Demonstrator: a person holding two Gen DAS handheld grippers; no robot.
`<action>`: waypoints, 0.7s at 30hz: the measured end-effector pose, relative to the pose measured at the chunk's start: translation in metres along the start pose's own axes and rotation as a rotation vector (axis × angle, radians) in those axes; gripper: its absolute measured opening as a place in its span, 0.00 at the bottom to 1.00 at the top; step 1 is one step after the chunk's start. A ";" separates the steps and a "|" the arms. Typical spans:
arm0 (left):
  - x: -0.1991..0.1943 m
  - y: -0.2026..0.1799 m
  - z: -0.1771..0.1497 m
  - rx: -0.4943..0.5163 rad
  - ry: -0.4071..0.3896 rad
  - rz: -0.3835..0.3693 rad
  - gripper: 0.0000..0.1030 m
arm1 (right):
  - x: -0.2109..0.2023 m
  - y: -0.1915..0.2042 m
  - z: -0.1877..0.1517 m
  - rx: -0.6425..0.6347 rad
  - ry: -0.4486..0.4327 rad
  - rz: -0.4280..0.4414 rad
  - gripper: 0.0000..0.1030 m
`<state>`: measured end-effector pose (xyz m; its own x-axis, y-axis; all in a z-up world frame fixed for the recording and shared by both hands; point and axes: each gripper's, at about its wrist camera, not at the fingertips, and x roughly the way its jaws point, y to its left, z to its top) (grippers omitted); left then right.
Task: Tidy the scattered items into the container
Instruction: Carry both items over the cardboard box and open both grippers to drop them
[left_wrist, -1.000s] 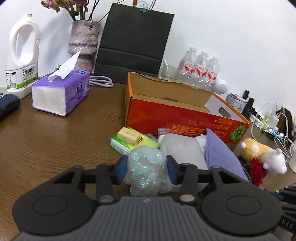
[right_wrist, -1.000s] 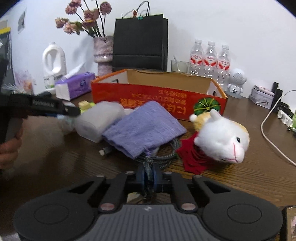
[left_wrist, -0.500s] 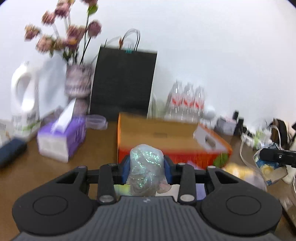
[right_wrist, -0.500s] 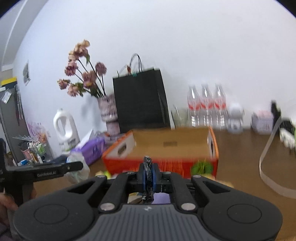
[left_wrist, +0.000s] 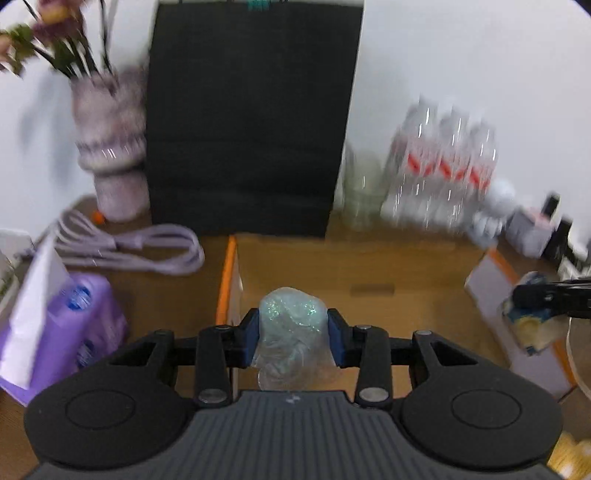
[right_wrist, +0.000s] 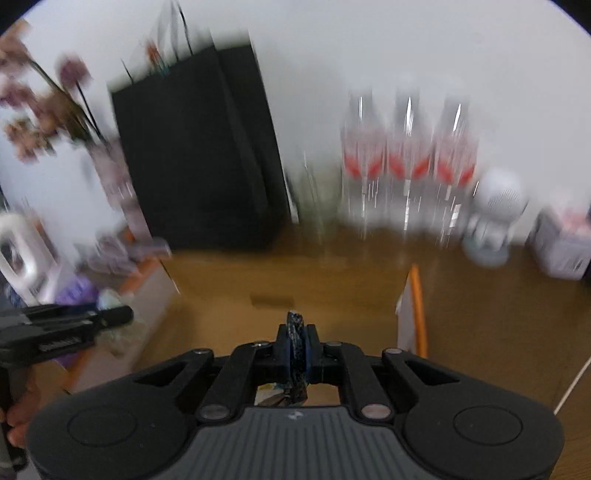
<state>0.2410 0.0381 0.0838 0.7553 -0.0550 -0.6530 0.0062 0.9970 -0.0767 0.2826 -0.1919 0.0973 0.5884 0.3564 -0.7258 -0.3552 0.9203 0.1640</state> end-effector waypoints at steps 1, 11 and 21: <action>0.006 -0.001 -0.006 0.024 0.017 0.004 0.38 | 0.013 -0.002 -0.004 0.011 0.040 -0.009 0.06; 0.014 -0.004 -0.021 0.197 0.038 0.034 0.50 | 0.058 0.000 -0.045 0.044 0.224 0.011 0.25; -0.019 0.004 -0.016 0.049 0.224 -0.097 0.82 | 0.001 0.002 -0.023 0.087 0.191 -0.007 0.80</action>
<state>0.2162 0.0421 0.0841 0.5853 -0.1558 -0.7957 0.1073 0.9876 -0.1145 0.2662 -0.1937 0.0813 0.4393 0.3207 -0.8391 -0.2824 0.9360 0.2100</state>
